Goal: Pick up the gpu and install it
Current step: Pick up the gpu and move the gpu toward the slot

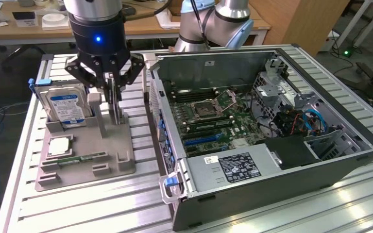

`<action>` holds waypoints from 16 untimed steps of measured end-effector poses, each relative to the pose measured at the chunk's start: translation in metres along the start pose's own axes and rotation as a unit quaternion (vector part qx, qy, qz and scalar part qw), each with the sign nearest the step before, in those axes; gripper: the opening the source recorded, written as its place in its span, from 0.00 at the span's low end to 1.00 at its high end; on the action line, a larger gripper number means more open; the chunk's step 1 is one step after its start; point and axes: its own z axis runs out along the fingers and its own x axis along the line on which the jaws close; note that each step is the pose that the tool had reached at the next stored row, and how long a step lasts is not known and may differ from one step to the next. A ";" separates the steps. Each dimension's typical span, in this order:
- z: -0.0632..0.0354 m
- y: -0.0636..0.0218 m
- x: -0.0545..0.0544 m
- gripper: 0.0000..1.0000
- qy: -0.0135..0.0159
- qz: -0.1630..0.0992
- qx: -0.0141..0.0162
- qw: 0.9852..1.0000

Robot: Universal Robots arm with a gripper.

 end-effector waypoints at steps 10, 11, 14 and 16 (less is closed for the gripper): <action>-0.0041 0.0002 0.000 0.27 0.000 0.000 0.000 1.000; -0.0046 0.0003 0.000 0.27 0.000 0.000 0.000 1.000; -0.0059 0.0003 0.000 0.27 0.000 0.000 0.000 1.000; -0.0069 0.0004 0.000 0.27 0.000 0.000 0.000 1.000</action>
